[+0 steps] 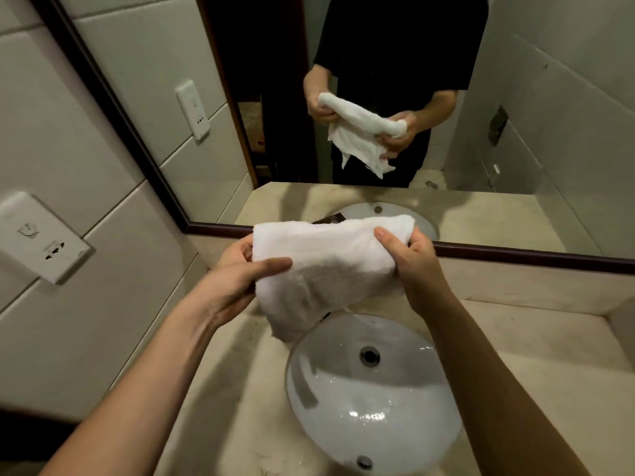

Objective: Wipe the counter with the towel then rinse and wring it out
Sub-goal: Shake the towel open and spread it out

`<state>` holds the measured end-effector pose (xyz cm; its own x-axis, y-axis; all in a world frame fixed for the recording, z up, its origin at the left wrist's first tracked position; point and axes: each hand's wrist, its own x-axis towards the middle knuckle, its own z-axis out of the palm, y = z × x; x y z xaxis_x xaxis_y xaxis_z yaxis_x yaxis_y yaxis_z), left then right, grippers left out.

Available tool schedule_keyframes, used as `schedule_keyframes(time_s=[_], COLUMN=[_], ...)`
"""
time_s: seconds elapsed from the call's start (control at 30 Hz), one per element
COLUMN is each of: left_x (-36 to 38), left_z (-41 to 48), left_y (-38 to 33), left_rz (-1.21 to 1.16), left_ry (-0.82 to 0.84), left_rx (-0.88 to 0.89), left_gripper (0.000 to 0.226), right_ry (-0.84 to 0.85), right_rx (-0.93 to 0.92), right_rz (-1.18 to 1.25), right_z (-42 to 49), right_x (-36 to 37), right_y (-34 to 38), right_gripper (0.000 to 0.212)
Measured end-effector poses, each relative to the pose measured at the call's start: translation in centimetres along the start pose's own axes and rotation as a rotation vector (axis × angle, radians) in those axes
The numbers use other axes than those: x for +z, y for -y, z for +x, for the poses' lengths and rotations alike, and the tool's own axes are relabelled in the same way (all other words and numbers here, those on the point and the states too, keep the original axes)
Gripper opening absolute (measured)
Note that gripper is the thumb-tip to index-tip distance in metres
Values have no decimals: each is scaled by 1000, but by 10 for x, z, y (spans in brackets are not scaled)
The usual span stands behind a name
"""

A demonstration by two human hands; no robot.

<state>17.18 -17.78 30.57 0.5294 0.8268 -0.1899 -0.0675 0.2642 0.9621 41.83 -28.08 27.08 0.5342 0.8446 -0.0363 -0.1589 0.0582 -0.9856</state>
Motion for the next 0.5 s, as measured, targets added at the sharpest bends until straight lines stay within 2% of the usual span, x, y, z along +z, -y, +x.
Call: schedule_keyframes(time_s=[0.13, 0.23, 0.3, 0.37, 0.43, 0.5], left_x=[-4, 3, 12, 18, 19, 16], left_z=[7, 13, 14, 15, 17, 19], left_y=[11, 22, 30, 38, 44, 47], left_rz=[123, 252, 323, 388, 464, 503], left_ry=[-87, -157, -208, -255, -298, -326], left_rx=[71, 138, 197, 228, 254, 258], left_gripper=[31, 22, 16, 15, 15, 17], right_ry=[-11, -70, -128, -170, -124, -8], right_rx=[-80, -130, -137, -109, -71, -26], right_rz=[-196, -288, -277, -215, -138, -100], right_z=[6, 8, 9, 9, 7, 2], right_x=[-4, -4, -7, -10, -12, -13], right_y=[-2, -3, -6, -8, -10, -12], right_gripper=[19, 29, 37, 33, 18, 22])
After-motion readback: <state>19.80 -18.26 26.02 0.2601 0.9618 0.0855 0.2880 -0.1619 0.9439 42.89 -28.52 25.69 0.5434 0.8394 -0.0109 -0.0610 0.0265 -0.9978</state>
